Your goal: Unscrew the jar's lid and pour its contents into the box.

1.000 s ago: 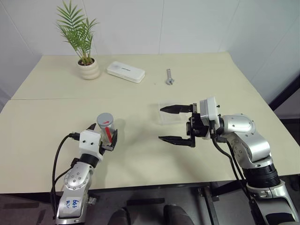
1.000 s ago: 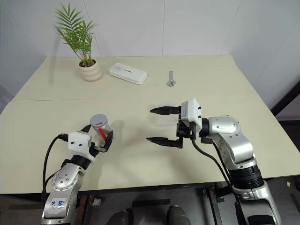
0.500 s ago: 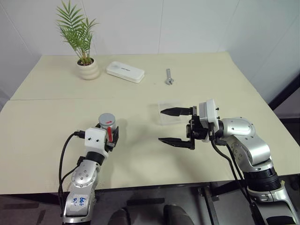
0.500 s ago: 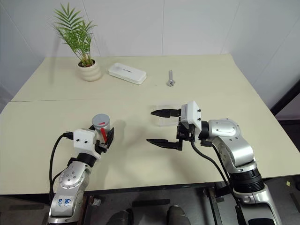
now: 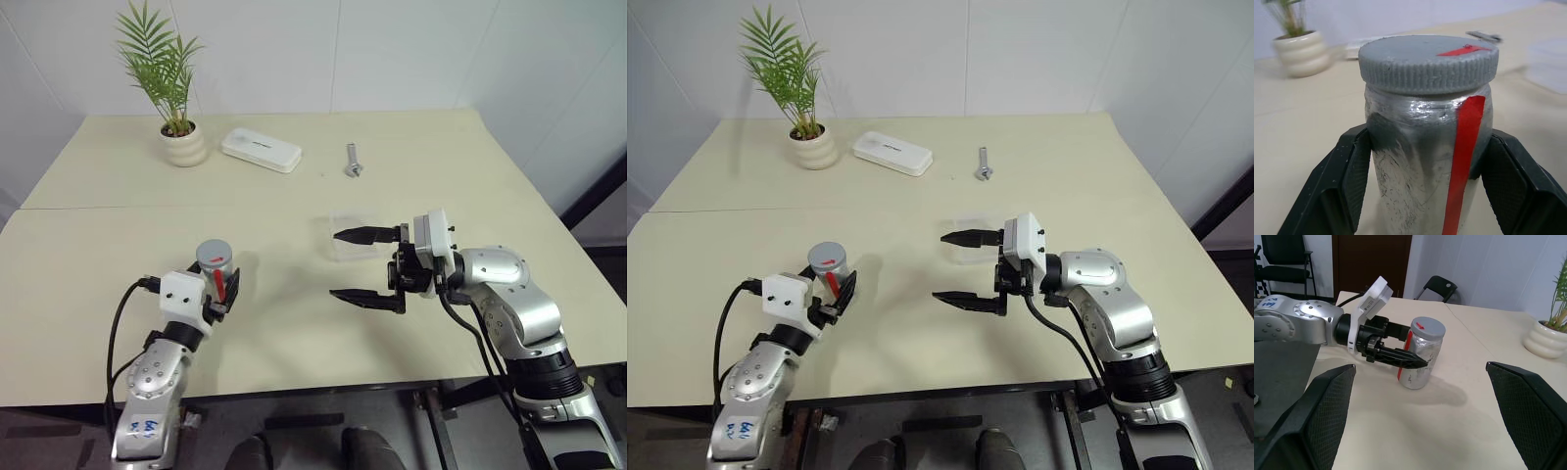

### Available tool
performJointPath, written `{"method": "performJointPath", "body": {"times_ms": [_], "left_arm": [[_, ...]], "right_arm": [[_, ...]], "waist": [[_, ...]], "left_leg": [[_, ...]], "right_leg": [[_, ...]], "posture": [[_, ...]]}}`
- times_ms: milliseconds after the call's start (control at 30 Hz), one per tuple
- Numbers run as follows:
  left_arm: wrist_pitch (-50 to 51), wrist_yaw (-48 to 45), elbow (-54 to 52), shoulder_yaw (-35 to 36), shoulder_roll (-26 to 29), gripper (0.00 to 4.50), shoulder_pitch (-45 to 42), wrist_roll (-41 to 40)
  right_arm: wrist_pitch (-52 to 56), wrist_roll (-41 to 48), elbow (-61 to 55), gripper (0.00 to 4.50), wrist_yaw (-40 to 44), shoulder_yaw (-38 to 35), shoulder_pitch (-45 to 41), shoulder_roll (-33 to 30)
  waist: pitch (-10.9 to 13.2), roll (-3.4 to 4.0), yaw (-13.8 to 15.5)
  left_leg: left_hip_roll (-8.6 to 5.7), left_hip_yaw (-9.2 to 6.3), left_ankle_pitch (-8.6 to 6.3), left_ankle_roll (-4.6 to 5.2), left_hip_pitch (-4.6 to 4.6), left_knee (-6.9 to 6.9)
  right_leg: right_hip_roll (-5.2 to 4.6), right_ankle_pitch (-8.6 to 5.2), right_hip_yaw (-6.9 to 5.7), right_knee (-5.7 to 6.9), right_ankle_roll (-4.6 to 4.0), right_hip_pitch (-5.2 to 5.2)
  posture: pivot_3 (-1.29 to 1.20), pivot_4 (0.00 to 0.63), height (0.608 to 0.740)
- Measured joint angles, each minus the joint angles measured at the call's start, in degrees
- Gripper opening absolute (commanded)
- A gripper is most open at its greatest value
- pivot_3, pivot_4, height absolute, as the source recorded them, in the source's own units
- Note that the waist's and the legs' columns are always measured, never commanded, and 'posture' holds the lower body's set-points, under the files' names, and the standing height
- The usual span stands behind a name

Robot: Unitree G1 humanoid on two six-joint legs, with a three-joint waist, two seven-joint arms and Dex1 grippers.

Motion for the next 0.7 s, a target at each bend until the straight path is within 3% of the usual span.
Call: {"method": "performJointPath", "body": {"times_ms": [233, 400, 467, 633, 700], "left_arm": [[-5.07, -18.35, 10.25, 3.61, 8.57, 2.92, -3.8, -12.07], [-6.43, -22.53, 15.69, 4.72, 11.31, 2.92, -6.74, -13.45], [-6.44, -23.15, 16.58, 4.69, 11.4, 2.92, -6.77, -13.45], [-6.09, -24.68, 17.04, 4.12, 11.53, 4.4, -6.82, -13.98], [-5.86, -24.81, 16.82, 3.79, 11.43, 4.45, -6.77, -14.13]], "right_arm": [[-0.27, -0.98, 0.15, 4.5, -0.87, 0.01, -0.01, 1.15], [-0.31, -1.5, 0.12, 4.5, -1.6, 0.02, 0.03, 1.48], [-0.31, -1.7, 0.11, 4.5, -1.81, 0.02, 0.17, 1.51], [-0.28, -1.71, -0.04, 4.5, -2.33, 0.02, 0.41, 1.52], [-0.18, -1.69, -0.3, 4.5, -2.33, 0.02, 0.74, 1.5]], "waist": [[0.0, 0.0, -0.06], [0.0, 0.0, -0.01], [0.0, 0.0, -0.03], [0.0, 0.0, 0.0], [0.0, 0.0, 0.0]], "left_leg": [[0.01, 0.06, -0.04, 0.01, -0.02, -0.21], [0.02, 0.09, -0.12, 0.02, -0.03, -0.31], [0.03, 0.1, -0.17, 0.0, -0.03, -0.34], [0.05, 0.11, -0.21, -0.05, -0.04, -0.36], [0.05, 0.11, -0.21, -0.04, -0.04, -0.36]], "right_leg": [[-0.04, -0.01, -0.01, -0.16, -0.02, -0.04], [-0.04, 0.01, -0.01, -0.23, 0.02, -0.07], [-0.04, 0.26, -0.02, -0.25, 0.48, -0.08], [-0.03, 0.3, -0.04, -0.27, 0.57, -0.1], [-0.03, 0.3, -0.04, -0.27, 0.56, -0.1]], "posture": [[0.0, 0.15, 0.74], [0.0, 0.15, 0.74], [0.0, 0.15, 0.74], [0.0, 0.15, 0.74], [0.0, 0.15, 0.74]]}}
